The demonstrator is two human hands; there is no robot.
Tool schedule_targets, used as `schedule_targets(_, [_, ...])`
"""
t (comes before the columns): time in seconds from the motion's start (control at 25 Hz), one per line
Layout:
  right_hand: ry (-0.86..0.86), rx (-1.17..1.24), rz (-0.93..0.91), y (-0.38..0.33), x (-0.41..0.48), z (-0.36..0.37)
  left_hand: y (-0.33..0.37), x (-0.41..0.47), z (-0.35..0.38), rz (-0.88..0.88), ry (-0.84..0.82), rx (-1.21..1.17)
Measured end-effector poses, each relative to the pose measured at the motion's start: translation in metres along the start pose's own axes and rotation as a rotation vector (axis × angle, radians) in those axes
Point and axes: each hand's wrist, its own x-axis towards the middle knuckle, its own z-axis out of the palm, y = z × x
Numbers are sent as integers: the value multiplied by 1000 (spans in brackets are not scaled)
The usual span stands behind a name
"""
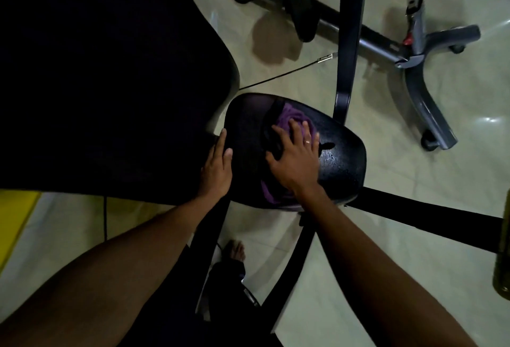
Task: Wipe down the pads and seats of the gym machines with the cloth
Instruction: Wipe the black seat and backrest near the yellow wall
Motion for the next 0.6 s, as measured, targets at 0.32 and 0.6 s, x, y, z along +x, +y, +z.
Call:
schedule_targets(0.32, [32,-51,-351,-12,-72,32,3,0,-2,-45,3,1])
schedule_targets(0.6, [51,22,1,-35,-44,22,0,0,0,37,47,17])
